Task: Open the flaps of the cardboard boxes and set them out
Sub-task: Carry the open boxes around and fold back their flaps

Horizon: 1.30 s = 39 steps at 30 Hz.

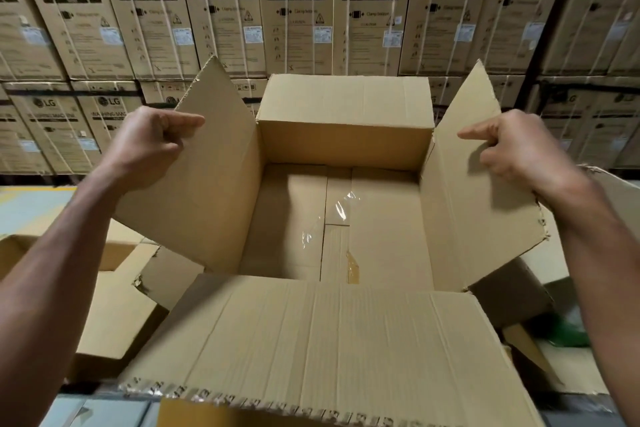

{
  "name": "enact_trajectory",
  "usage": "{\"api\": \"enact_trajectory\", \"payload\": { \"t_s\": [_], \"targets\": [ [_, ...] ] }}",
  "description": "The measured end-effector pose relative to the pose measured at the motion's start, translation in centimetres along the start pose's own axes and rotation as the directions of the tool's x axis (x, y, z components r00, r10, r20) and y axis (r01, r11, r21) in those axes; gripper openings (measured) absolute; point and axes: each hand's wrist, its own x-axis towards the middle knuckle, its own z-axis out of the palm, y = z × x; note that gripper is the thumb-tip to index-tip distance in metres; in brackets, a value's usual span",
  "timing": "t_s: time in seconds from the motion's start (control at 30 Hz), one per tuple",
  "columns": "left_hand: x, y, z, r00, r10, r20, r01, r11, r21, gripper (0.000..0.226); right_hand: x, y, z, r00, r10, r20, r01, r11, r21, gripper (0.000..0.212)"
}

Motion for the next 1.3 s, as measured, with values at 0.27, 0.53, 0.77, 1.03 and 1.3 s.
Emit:
{"api": "enact_trajectory", "payload": {
  "t_s": [0.27, 0.53, 0.77, 1.03, 1.3],
  "targets": [
    [-0.8, -2.8, 4.2, 0.978, -0.111, 0.176, 0.109, 0.994, 0.019, 0.062, 1.5, 3.9, 3.8, 0.968, 0.087, 0.237, -0.095, 0.995, 0.023, 0.052],
    [-0.6, -4.7, 7.2, 0.974, -0.163, 0.154, 0.163, 0.987, 0.014, 0.062, 2.9, 5.8, 5.2, 0.964, 0.102, 0.246, -0.122, 0.990, 0.065, 0.049],
    [-1.0, -6.7, 9.9, 0.956, -0.199, 0.214, 0.202, 0.979, 0.011, 0.065, 2.8, 6.2, 7.5, 0.954, 0.112, 0.279, -0.131, 0.990, 0.050, 0.050],
    [-3.1, -9.5, 11.9, 0.938, -0.253, 0.238, 0.260, 0.966, 0.003, 0.065, 1.7, 8.2, 12.6, 0.928, 0.144, 0.343, -0.145, 0.989, -0.022, 0.050],
    [-5.1, -11.1, 15.2, 0.905, -0.294, 0.307, 0.329, 0.942, -0.069, 0.066, 1.0, 9.5, 14.9, 0.912, 0.207, 0.353, -0.206, 0.978, -0.039, 0.048]
  ]
}}
